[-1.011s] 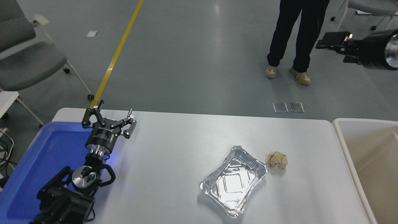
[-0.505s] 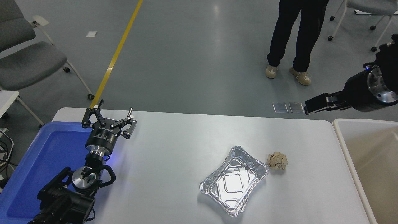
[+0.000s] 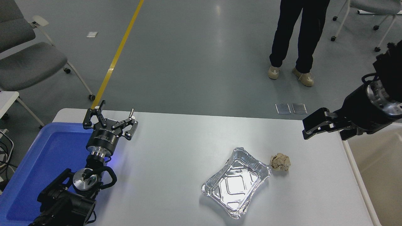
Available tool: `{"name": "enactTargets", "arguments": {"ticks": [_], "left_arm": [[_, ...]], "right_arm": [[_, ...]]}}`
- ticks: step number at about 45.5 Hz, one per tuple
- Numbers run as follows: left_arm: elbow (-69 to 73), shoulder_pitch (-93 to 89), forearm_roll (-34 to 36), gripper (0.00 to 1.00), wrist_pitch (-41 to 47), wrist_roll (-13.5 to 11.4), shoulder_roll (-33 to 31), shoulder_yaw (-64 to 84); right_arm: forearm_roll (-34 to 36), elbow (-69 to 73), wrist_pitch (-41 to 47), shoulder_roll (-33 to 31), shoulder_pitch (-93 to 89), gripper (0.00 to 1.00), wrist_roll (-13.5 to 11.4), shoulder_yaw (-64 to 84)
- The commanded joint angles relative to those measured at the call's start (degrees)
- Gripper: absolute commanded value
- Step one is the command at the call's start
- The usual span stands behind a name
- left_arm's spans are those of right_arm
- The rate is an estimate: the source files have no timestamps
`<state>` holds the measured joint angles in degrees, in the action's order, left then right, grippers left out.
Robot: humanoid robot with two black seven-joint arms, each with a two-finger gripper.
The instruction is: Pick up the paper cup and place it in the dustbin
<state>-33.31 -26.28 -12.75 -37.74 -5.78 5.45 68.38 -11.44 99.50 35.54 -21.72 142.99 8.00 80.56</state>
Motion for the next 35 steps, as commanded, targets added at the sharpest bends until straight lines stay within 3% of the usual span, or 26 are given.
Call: {"name": "enactTargets", "arguments": {"ticks": [1, 35], "left_arm": [[0.00, 0.00, 0.00, 0.99, 0.04, -0.02, 0.00, 0.00], [0.00, 0.00, 0.00, 0.99, 0.04, -0.02, 0.00, 0.00]], "right_arm": [[3.71, 0.43, 4.97, 4.05, 4.66, 1.00, -1.32, -0.67], [4.94, -1.85, 9.46, 8.71, 0.71, 1.00, 0.26, -6.20]]}}
